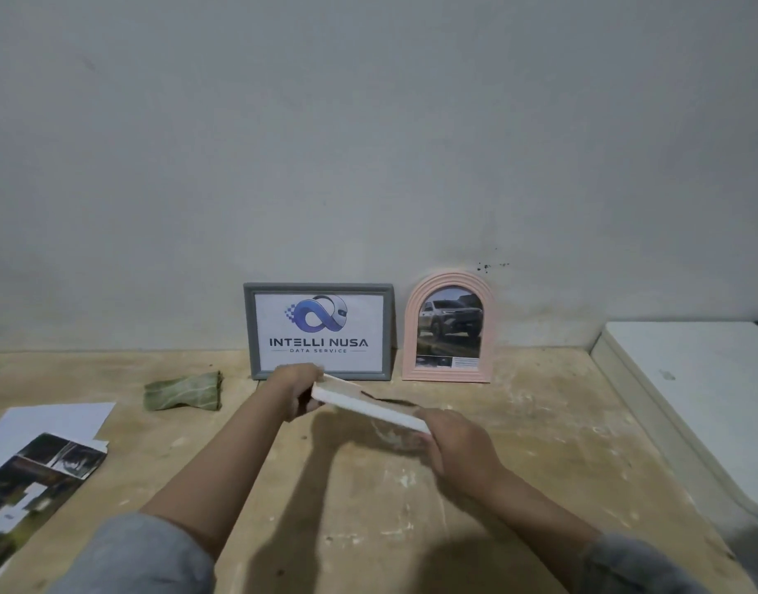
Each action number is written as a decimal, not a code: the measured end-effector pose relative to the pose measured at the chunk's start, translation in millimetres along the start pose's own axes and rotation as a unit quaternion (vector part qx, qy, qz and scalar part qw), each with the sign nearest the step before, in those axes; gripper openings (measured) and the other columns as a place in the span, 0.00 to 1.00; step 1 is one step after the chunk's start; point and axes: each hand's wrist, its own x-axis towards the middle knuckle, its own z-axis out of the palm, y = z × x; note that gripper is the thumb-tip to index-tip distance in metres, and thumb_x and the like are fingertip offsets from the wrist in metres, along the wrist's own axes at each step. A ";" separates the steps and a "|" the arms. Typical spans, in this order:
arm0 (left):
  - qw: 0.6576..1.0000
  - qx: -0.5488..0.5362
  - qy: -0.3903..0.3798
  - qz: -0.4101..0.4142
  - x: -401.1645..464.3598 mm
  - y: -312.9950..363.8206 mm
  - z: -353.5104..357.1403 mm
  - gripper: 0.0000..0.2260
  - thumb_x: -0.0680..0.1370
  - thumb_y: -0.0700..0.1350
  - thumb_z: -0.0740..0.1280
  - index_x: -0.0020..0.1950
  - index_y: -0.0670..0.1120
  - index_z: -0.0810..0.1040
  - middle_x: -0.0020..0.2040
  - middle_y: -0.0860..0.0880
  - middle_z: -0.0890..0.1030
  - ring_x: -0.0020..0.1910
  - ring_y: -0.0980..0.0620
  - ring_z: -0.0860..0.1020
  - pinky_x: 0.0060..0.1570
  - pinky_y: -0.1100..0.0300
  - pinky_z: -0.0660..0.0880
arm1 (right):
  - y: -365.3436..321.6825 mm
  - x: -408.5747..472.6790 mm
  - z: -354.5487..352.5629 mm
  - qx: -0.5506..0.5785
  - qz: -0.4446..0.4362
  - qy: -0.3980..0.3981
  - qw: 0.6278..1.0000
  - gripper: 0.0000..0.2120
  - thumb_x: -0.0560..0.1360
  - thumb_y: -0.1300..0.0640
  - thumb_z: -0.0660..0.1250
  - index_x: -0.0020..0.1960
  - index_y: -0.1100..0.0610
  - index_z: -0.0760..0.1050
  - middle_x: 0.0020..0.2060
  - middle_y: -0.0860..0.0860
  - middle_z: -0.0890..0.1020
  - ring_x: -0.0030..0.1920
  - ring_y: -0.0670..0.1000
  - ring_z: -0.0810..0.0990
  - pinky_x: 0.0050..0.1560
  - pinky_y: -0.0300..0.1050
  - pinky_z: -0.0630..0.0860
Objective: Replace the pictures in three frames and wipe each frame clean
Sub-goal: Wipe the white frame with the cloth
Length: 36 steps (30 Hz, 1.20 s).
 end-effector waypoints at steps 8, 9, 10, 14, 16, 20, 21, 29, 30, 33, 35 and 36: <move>0.985 0.115 -0.107 0.073 -16.2 -34.1 -2.0 0.03 0.78 0.40 0.65 0.46 0.44 0.77 0.47 0.47 0.81 0.46 0.52 0.78 0.51 0.54 0.70 | -17.8 43.1 -13.4 0.311 0.298 0.100 0.897 0.15 0.80 0.56 0.58 0.35 0.56 0.66 0.29 0.49 0.67 0.29 0.48 0.66 0.27 0.33 0.63; 0.983 0.114 -0.114 0.092 -16.8 -41.3 0.6 0.03 0.78 0.39 0.65 0.46 0.43 0.78 0.46 0.46 0.82 0.44 0.52 0.78 0.47 0.56 0.72 | -18.5 45.3 -11.8 0.324 0.312 0.106 0.887 0.16 0.81 0.56 0.57 0.34 0.56 0.64 0.28 0.49 0.66 0.29 0.48 0.64 0.27 0.33 0.61; 0.983 0.099 -0.110 0.109 -15.4 -47.3 -0.3 0.03 0.78 0.37 0.64 0.48 0.42 0.78 0.45 0.45 0.81 0.43 0.50 0.78 0.45 0.57 0.75 | -20.7 48.3 -9.5 0.332 0.321 0.108 0.881 0.17 0.81 0.56 0.57 0.33 0.57 0.64 0.29 0.50 0.65 0.30 0.48 0.63 0.27 0.33 0.60; 0.981 0.073 -0.077 0.163 -10.1 -58.2 -10.0 0.04 0.77 0.33 0.65 0.50 0.33 0.77 0.43 0.39 0.80 0.42 0.44 0.79 0.51 0.48 0.80 | -26.6 52.6 2.0 0.365 0.355 0.110 0.854 0.19 0.82 0.58 0.55 0.32 0.56 0.65 0.28 0.50 0.65 0.31 0.48 0.64 0.32 0.42 0.60; 0.978 0.086 -0.068 0.180 -10.3 -62.8 -15.7 0.02 0.76 0.33 0.66 0.46 0.35 0.77 0.41 0.39 0.79 0.42 0.44 0.79 0.52 0.44 0.78 | -28.3 54.1 10.1 0.366 0.365 0.101 0.850 0.19 0.82 0.58 0.54 0.32 0.53 0.63 0.28 0.49 0.64 0.30 0.48 0.63 0.32 0.43 0.60; 0.981 0.052 -0.066 0.173 -13.4 -75.2 -30.8 0.01 0.77 0.35 0.66 0.45 0.37 0.76 0.40 0.43 0.79 0.39 0.47 0.79 0.50 0.46 0.78 | -25.1 58.4 39.4 0.355 0.392 0.089 0.844 0.15 0.81 0.55 0.56 0.36 0.54 0.68 0.28 0.50 0.68 0.30 0.50 0.66 0.37 0.46 0.63; 0.984 0.037 -0.064 0.163 -14.7 -79.5 -36.1 0.02 0.77 0.35 0.66 0.44 0.39 0.76 0.40 0.44 0.80 0.40 0.47 0.79 0.50 0.48 0.79 | -23.8 61.8 49.6 0.350 0.396 0.075 0.845 0.15 0.81 0.54 0.56 0.37 0.54 0.69 0.28 0.50 0.69 0.30 0.50 0.67 0.38 0.47 0.64; 0.978 -0.165 0.011 0.125 -6.9 -96.7 -74.6 0.09 0.81 0.41 0.59 0.56 0.40 0.77 0.47 0.41 0.82 0.44 0.43 0.79 0.49 0.47 0.77 | -52.4 84.7 109.0 0.361 0.359 -0.004 0.861 0.15 0.80 0.49 0.54 0.38 0.52 0.70 0.29 0.51 0.72 0.31 0.51 0.70 0.35 0.46 0.67; 0.974 -0.186 0.031 0.125 -5.1 -99.0 -81.0 0.09 0.82 0.40 0.59 0.55 0.40 0.77 0.47 0.40 0.82 0.44 0.42 0.79 0.48 0.48 0.76 | -59.3 87.7 116.1 0.363 0.351 -0.018 0.863 0.15 0.80 0.48 0.54 0.39 0.51 0.71 0.30 0.51 0.73 0.31 0.51 0.71 0.35 0.46 0.68; 0.963 -0.222 0.104 0.112 0.7 -112.5 -108.8 0.10 0.82 0.40 0.57 0.53 0.39 0.77 0.45 0.39 0.82 0.43 0.43 0.79 0.48 0.49 0.75 | -76.9 98.7 145.7 0.353 0.324 -0.088 0.873 0.15 0.76 0.39 0.50 0.41 0.44 0.73 0.33 0.49 0.78 0.36 0.51 0.78 0.41 0.51 0.75; 0.955 -0.231 0.154 0.102 3.4 -125.6 -134.2 0.10 0.82 0.39 0.58 0.52 0.39 0.78 0.44 0.38 0.81 0.42 0.43 0.78 0.49 0.48 0.75 | -87.4 109.5 169.2 0.345 0.313 -0.138 0.874 0.19 0.73 0.35 0.47 0.44 0.42 0.74 0.37 0.46 0.81 0.40 0.50 0.80 0.46 0.53 0.78; 0.952 -0.228 0.179 0.096 3.4 -130.9 -147.6 0.09 0.82 0.40 0.58 0.51 0.40 0.77 0.43 0.39 0.80 0.42 0.43 0.77 0.47 0.49 0.74 | -93.7 116.9 179.5 0.339 0.309 -0.156 0.875 0.20 0.72 0.35 0.47 0.45 0.42 0.74 0.38 0.45 0.81 0.41 0.49 0.81 0.48 0.53 0.78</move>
